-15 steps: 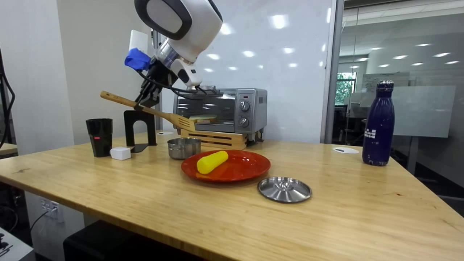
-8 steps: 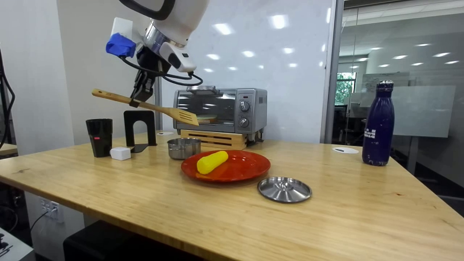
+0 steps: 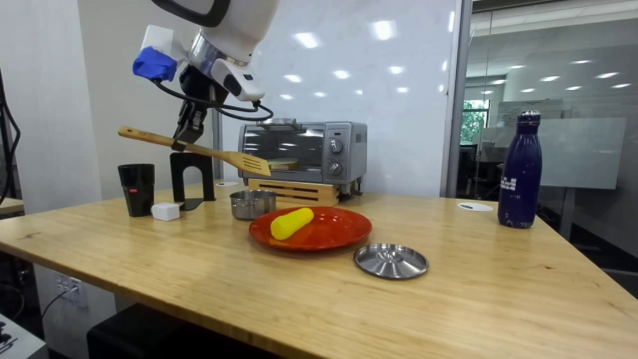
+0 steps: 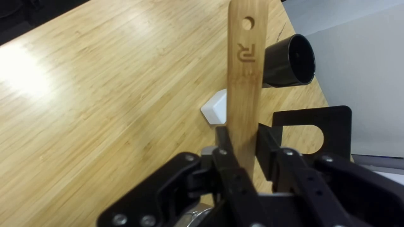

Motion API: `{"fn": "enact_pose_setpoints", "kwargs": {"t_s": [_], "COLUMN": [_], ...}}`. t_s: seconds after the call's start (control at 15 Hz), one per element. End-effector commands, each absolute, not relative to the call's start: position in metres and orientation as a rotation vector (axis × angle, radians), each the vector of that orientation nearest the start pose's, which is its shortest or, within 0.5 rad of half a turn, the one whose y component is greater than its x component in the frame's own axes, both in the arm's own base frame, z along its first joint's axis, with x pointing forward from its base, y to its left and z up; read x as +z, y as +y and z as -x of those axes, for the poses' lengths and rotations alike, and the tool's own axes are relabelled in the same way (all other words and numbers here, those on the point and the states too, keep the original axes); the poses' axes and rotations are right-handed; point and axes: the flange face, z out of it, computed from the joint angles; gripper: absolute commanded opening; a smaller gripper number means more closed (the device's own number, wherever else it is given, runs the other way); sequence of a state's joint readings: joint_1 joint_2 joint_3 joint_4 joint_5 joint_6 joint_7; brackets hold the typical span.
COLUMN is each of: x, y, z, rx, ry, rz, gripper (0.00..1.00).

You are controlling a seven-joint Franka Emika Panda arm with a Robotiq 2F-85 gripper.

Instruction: Use the wooden cooking stick to pick up the yellow bottle

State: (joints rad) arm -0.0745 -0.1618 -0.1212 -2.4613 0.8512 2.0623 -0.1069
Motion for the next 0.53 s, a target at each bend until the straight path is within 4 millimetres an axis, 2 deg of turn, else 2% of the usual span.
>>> {"fn": "enact_pose_setpoints", "kwargs": {"t_s": [0.0, 0.07, 0.13, 0.47], "x": [0.353, 0.353, 0.353, 0.365], "y": [-0.047, -0.047, -0.048, -0.044], "z": [-0.444, -0.444, -0.444, -0.45], "rx": [0.149, 0.148, 0.148, 0.113], "ry": [0.709, 0.709, 0.709, 0.797], "rz": [2.295, 2.295, 2.295, 2.192], "gripper": [0.26, 0.26, 0.06, 0.06]}}
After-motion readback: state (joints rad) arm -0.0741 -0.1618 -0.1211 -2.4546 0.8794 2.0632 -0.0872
